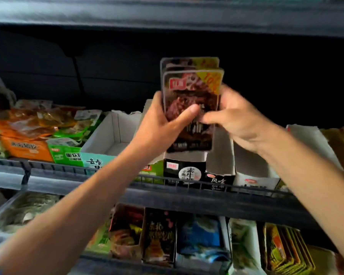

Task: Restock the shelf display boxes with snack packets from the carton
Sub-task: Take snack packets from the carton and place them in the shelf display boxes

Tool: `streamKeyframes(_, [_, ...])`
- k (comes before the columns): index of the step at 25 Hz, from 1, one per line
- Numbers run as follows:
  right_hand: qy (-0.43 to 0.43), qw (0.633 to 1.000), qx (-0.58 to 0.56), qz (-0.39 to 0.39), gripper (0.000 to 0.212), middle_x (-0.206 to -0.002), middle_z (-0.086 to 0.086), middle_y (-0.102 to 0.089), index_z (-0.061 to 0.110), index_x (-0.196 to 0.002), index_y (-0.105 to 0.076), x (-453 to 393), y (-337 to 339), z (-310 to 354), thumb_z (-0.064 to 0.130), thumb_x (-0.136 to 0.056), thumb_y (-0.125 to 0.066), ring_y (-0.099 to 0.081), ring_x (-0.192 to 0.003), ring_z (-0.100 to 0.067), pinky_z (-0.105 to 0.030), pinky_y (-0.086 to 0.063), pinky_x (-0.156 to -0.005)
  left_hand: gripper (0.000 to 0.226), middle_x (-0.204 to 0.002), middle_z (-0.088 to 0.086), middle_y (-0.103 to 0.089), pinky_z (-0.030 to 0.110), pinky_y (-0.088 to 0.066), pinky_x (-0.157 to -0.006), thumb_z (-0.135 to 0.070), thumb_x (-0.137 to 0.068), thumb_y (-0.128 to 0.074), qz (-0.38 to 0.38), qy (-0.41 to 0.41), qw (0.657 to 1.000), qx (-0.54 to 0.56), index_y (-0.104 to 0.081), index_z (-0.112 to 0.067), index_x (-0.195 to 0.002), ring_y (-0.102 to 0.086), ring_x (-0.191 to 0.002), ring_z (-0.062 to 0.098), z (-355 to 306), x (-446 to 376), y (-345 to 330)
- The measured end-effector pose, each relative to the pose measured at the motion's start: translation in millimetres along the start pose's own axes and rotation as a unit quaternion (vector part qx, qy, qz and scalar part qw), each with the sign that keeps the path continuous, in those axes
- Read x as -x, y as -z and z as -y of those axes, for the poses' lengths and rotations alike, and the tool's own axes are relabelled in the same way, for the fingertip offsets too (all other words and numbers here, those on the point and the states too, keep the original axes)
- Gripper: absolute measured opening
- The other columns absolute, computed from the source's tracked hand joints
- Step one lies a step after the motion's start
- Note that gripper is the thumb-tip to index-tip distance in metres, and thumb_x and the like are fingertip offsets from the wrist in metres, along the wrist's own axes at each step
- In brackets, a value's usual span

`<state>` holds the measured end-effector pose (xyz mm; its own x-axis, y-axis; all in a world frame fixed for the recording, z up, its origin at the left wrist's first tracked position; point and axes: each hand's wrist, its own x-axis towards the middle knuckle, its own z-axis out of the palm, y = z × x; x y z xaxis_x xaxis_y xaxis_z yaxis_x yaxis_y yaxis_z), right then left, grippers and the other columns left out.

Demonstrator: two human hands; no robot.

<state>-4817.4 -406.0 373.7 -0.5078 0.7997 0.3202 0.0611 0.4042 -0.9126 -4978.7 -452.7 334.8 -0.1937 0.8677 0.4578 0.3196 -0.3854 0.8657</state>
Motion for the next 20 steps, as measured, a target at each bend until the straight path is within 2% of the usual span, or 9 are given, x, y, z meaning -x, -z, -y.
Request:
streamKeyframes(1, [0.014,0.999,-0.002,-0.037,0.056,-0.108,-0.003,-0.069,0.016,-0.124,-0.053,-21,1,-7,-0.021,-0.081,-0.056,-0.067,-0.099,-0.01,-0.02,-0.055,-0.078,0.069,-0.116,-0.006,-0.068,0.035,-0.057,-0.091,-0.06,-0.074,-0.074,-0.015,-0.007,0.998,-0.065,-0.05,-0.024,-0.128,-0.067,-0.106,0.009,5,-24,2])
streamKeyframes(3, [0.005,0.995,-0.001,-0.098,0.057,-0.098,0.003,-0.067,0.02,-0.123,-0.051,-52,3,-28,-0.019,-0.082,-0.058,-0.064,-0.088,-0.005,-0.022,-0.051,-0.074,0.075,-0.117,-0.006,-0.068,0.035,-0.054,-0.095,-0.058,-0.069,-0.078,0.028,0.023,0.993,-0.115,-0.051,-0.023,-0.131,-0.064,-0.109,0.01,18,-60,5])
streamKeyframes(4, [-0.007,0.994,0.003,-0.111,0.058,-0.097,0.004,-0.066,0.019,-0.125,-0.051,-63,3,-42,-0.017,-0.081,-0.06,-0.063,-0.089,-0.005,-0.025,-0.05,-0.077,0.074,-0.117,-0.004,-0.068,0.036,-0.053,-0.097,-0.05,-0.068,-0.081,0.077,0.049,0.989,-0.117,-0.053,-0.022,-0.13,-0.063,-0.111,0.012,28,-74,7])
streamKeyframes(6, [-0.028,0.992,0.002,-0.122,0.061,-0.099,0.005,-0.066,0.017,-0.129,-0.051,-73,4,-67,-0.017,-0.079,-0.064,-0.062,-0.093,-0.007,-0.028,-0.05,-0.082,0.055,-0.113,-0.002,-0.067,0.036,-0.05,-0.099,-0.028,-0.075,-0.078,0.156,0.082,0.97,-0.166,-0.055,-0.018,-0.125,-0.06,-0.112,0.016,44,-84,9])
streamKeyframes(7, [-0.031,0.991,0.003,-0.126,0.061,-0.099,0.006,-0.066,0.017,-0.128,-0.052,-75,4,-76,-0.016,-0.078,-0.065,-0.062,-0.093,-0.005,-0.024,-0.05,-0.08,0.052,-0.115,0.0,-0.066,0.037,-0.05,-0.099,-0.026,-0.078,-0.075,0.157,0.075,0.961,-0.213,-0.055,-0.018,-0.125,-0.06,-0.113,0.017,53,-86,9])
streamKeyframes(10, [-0.025,0.985,0.07,-0.157,0.058,-0.096,0.013,-0.062,0.026,-0.12,-0.05,-77,10,-85,-0.014,-0.08,-0.061,-0.058,-0.09,0.0,-0.013,-0.046,-0.064,0.061,-0.117,0.004,-0.069,0.042,-0.053,-0.093,-0.052,-0.072,-0.069,0.107,0.031,0.932,-0.346,-0.057,-0.024,-0.125,-0.064,-0.107,0.025,67,-83,5])
streamKeyframes(12, [-0.019,0.979,0.121,-0.161,0.054,-0.098,0.014,-0.061,0.03,-0.115,-0.048,-75,13,-89,-0.01,-0.081,-0.059,-0.058,-0.094,-0.002,-0.015,-0.042,-0.068,0.055,-0.115,0.006,-0.07,0.042,-0.053,-0.089,-0.046,-0.079,-0.074,0.106,0.016,0.926,-0.363,-0.056,-0.022,-0.126,-0.064,-0.104,0.028,73,-79,-2])
streamKeyframes(17, [-0.043,0.949,0.273,-0.15,0.045,-0.109,0.002,-0.062,0.028,-0.114,-0.051,-77,16,-101,0.007,-0.08,-0.07,-0.06,-0.096,-0.017,-0.02,-0.041,-0.06,0.083,-0.128,0.012,-0.059,0.041,-0.05,-0.089,-0.021,-0.081,-0.075,0.021,-0.036,0.942,-0.334,-0.025,-0.018,-0.148,-0.06,-0.11,0.032,71,-76,-14])
streamKeyframes(20, [-0.024,0.927,0.342,-0.149,0.043,-0.111,0.006,-0.06,0.03,-0.116,-0.049,-79,14,-101,0.01,-0.084,-0.069,-0.058,-0.096,-0.017,-0.022,-0.042,-0.064,0.072,-0.13,0.011,-0.052,0.045,-0.051,-0.087,-0.019,-0.083,-0.071,0.034,-0.044,0.909,-0.412,-0.035,-0.022,-0.145,-0.058,-0.111,0.036,72,-78,-18])
